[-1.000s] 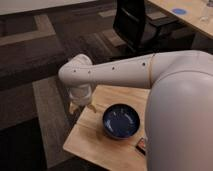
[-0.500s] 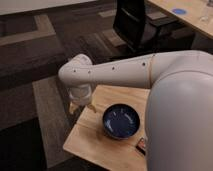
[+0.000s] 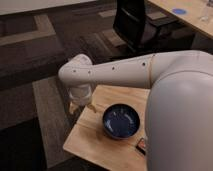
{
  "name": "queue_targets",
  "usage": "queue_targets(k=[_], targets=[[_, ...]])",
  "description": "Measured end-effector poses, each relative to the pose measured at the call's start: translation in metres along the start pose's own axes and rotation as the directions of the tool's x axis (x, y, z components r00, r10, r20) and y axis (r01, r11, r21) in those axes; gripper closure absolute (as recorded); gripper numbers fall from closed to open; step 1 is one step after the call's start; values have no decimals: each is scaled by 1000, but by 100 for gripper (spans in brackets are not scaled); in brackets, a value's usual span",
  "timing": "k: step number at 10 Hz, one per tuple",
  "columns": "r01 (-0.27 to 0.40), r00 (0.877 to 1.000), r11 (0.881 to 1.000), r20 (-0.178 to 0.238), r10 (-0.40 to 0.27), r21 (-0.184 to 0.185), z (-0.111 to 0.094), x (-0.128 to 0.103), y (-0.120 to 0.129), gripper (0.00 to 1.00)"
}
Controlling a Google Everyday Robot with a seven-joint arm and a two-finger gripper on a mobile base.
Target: Move the arm in a circular motion
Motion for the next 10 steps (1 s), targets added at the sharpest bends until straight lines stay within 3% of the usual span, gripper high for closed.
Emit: queue_targets(k=[9,10], targets=[[0,1000,1000,0,0,-1,0,0,0,35],[-12,1000,1000,-2,12,-16,-2,-4,-8,35]])
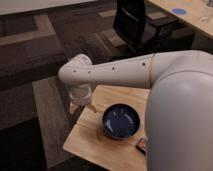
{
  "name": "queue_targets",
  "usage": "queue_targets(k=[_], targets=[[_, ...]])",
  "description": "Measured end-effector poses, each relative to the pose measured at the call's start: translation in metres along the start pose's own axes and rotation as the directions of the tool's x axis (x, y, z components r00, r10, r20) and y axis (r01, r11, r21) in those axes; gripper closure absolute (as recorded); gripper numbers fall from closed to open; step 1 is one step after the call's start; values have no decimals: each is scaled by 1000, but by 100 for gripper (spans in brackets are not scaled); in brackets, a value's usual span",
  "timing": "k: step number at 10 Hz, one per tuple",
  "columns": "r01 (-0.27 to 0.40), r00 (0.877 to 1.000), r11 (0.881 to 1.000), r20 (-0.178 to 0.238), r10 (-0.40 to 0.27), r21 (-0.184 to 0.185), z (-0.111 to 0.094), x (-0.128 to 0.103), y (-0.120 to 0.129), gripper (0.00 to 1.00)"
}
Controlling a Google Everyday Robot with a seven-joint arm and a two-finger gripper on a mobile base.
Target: Move the arm in a circular motion
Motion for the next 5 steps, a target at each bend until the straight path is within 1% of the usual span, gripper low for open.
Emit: queue_targets(k=[1,2,3,4,5], targets=[[-1,1000,1000,0,1,-8,-2,-2,-3,35],[0,1000,999,2,0,-36,-10,-13,-15,35],[1,1000,999,0,-1,-40,-12,-20,-24,35],[30,999,999,-10,-31,-44,-17,-35,-38,35],[51,999,998,-14,-52,-42,-19,-44,-43,35]])
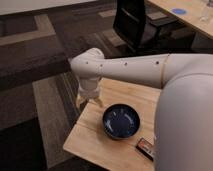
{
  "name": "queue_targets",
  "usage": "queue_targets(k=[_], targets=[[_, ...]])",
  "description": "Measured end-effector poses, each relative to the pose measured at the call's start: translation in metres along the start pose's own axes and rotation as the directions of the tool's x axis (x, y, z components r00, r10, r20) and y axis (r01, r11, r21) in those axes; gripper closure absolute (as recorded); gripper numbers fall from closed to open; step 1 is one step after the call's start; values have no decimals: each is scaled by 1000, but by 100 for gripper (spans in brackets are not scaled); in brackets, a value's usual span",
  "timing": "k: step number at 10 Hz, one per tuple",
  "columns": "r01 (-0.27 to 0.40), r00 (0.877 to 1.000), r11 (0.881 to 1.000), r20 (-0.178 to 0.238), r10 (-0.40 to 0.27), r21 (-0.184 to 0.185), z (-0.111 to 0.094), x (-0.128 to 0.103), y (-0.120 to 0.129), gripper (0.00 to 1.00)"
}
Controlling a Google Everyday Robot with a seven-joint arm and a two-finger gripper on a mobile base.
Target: Move the arm in a circular motion
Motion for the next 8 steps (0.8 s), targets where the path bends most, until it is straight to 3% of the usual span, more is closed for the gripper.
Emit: queue_targets(k=[2,4,5,7,8], targets=[[67,998,998,9,-67,22,-16,-40,-29,35],[89,995,995,30,-90,38,-26,-65,-52,35],[93,994,994,43,-96,57,-33,-86,-81,35],[77,996,995,46,-81,69,-38,-102,-121,35],[53,997,996,52,-57,68,-47,-111,-168,35]])
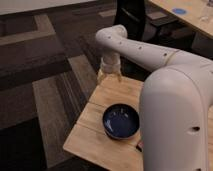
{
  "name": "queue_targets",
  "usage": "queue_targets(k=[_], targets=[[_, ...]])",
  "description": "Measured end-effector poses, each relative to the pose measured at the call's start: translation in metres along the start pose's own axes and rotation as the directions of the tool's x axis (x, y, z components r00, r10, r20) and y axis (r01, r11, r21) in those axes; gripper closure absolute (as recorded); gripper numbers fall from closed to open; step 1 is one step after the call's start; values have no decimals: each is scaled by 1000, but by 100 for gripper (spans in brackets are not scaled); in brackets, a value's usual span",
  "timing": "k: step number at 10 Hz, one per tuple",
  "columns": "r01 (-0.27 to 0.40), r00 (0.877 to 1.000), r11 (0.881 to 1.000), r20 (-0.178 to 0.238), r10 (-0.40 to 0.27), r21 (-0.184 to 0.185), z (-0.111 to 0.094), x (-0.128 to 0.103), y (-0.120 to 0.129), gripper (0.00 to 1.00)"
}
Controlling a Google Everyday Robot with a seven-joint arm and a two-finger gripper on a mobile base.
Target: Move the arm in a circular motion
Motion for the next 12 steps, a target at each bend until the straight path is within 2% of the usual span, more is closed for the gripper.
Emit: queue_targets(k=[1,2,3,4,5,6,7,8,9,10,11,12], targets=[[-14,1000,1000,4,14,1,-3,-1,-18,35],[-49,999,999,16,49,8,-12,1,-56,35],[-78,997,997,26,77,15,-19,5,-81,35],[-122,992,992,35,121,27,-28,18,-117,35],[-163,986,986,37,162,40,-38,40,-147,35],[-191,981,980,32,190,48,-45,61,-163,35],[-241,970,968,44,239,67,-56,106,-183,35],[-262,964,962,57,258,82,-66,137,-185,35],[-268,963,959,60,264,91,-69,150,-184,35],[-284,958,952,72,277,116,-80,189,-175,35],[-288,957,948,75,280,134,-85,214,-164,35],[-261,965,954,73,252,151,-86,246,-128,35]])
